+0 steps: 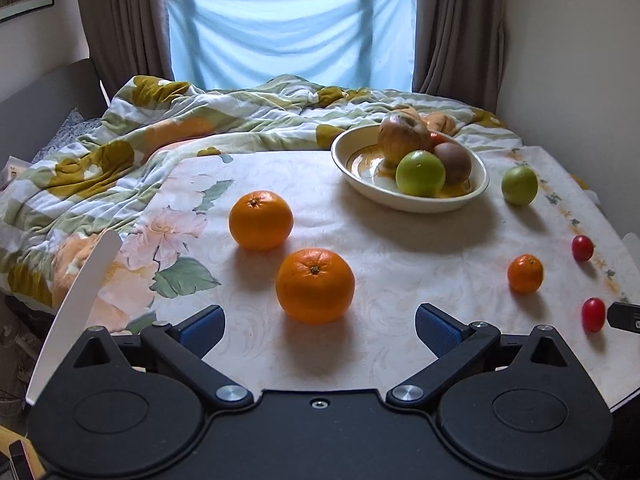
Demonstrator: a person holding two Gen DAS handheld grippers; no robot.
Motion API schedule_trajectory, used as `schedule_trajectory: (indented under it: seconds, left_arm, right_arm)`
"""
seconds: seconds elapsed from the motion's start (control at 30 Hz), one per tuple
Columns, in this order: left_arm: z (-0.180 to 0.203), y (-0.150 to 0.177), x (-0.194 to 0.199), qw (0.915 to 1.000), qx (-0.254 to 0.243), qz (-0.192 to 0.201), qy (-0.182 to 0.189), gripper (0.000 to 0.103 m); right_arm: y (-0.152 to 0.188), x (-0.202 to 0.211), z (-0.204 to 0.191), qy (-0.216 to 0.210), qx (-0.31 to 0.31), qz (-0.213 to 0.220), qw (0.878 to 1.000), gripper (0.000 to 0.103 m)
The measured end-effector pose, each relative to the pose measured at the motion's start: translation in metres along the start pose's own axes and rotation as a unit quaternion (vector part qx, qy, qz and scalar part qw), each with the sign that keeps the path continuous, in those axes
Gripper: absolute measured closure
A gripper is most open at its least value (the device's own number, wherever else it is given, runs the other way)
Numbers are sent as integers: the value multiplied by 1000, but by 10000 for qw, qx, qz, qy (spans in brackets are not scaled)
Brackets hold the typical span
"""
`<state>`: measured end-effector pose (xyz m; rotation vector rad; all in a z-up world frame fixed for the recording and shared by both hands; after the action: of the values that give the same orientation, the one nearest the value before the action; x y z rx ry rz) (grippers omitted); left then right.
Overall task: Organize fruits
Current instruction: 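Withdraw both tools from the bowl back over the cloth, then grasp a large orange with the left tool while the right tool grasps a red tomato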
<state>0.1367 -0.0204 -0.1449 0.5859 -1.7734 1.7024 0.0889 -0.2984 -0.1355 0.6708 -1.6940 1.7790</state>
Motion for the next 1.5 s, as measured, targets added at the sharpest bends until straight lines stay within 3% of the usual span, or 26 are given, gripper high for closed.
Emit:
schedule_trajectory:
  seconds: [0.27, 0.53, 0.63, 0.67, 1.03, 1.37, 1.4, 1.43, 1.5]
  left_arm:
    - [-7, 2, -35, 9999, -96, -128, 40, 2]
    - [-6, -6, -54, 9996, -150, -181, 167, 11]
    - [-3, -8, -60, 9993, -221, -235, 209, 29]
    - [-2, -7, -62, 9990, -235, -280, 243, 39]
    - [-2, -3, -59, 9986, -269, -379, 264, 40]
    - [-1, 4, -51, 9984, -241, -419, 296, 40]
    - [-1, 5, -50, 9984, -230, -422, 300, 40]
    - [-1, 6, -49, 9984, -220, -424, 303, 40]
    - [-1, 7, -47, 9984, -204, -428, 314, 40]
  right_arm:
    - [24, -30, -4, 214, -250, -186, 9993, 1]
    - [27, -50, -5, 342, -399, -265, 9983, 14]
    - [27, -53, -5, 366, -420, -288, 9980, 20]
    - [27, -55, -5, 360, -431, -301, 9980, 20]
    - [25, -61, -4, 418, -479, -323, 9975, 32]
    - [20, -64, -3, 424, -471, -316, 9975, 36]
    - [20, -64, -3, 426, -461, -310, 9975, 37]
    - [20, -64, -4, 412, -441, -308, 9977, 48]
    - [20, -64, -6, 369, -378, -329, 9981, 59]
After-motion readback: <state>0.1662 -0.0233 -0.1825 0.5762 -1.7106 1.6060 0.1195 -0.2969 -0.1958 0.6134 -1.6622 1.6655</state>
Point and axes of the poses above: each gripper's, at about its wrist camera, not at the fingertips, and x roughly against the way its jaws point, z to its right, y to its underside, the point moved 9 cm from there along -x, roughly the way its jaws point, and after that the axes turned 4 degrees about x, right-handed, at the moved point
